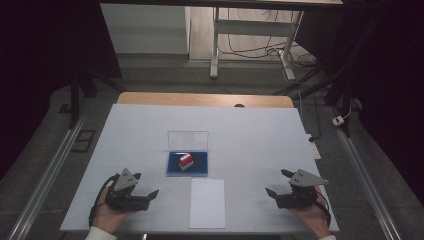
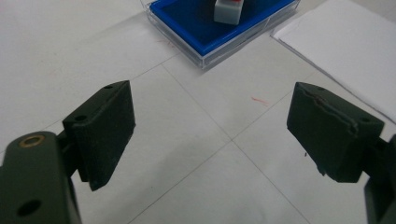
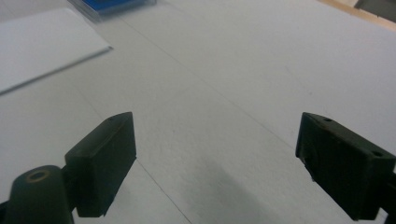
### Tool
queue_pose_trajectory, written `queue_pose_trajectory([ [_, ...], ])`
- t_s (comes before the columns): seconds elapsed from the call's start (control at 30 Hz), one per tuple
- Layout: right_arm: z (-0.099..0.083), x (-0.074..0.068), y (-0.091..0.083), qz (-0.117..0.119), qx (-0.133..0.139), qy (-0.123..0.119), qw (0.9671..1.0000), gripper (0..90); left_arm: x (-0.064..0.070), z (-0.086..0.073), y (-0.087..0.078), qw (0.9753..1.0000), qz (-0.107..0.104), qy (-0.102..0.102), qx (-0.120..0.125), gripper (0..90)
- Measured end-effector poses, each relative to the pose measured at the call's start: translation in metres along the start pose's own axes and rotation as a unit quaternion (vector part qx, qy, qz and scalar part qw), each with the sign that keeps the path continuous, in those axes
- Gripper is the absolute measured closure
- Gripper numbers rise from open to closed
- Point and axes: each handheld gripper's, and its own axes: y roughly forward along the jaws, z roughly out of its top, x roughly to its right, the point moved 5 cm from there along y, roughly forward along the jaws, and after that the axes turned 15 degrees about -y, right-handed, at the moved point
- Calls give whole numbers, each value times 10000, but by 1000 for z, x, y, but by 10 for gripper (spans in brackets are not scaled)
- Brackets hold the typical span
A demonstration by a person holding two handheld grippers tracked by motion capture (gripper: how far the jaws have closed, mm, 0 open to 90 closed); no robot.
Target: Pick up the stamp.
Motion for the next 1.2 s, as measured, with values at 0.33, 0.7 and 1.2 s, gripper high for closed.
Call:
queue_pose_trajectory([
  [0.33, 6, 1, -3, 14, 309, 97, 9995, 160, -3, 0, -2, 10000, 16, 20, 59, 157],
  [0.7, 5, 1, -1, 40, 253, -14, 9997, 216, -1, 2, -4, 9999, 22, 61, 158, 158],
  [1.2, 8, -3, 1, 90, 340, 12, 9994, 236, 4, 12, -8, 9999, 0, 80, 140, 158],
])
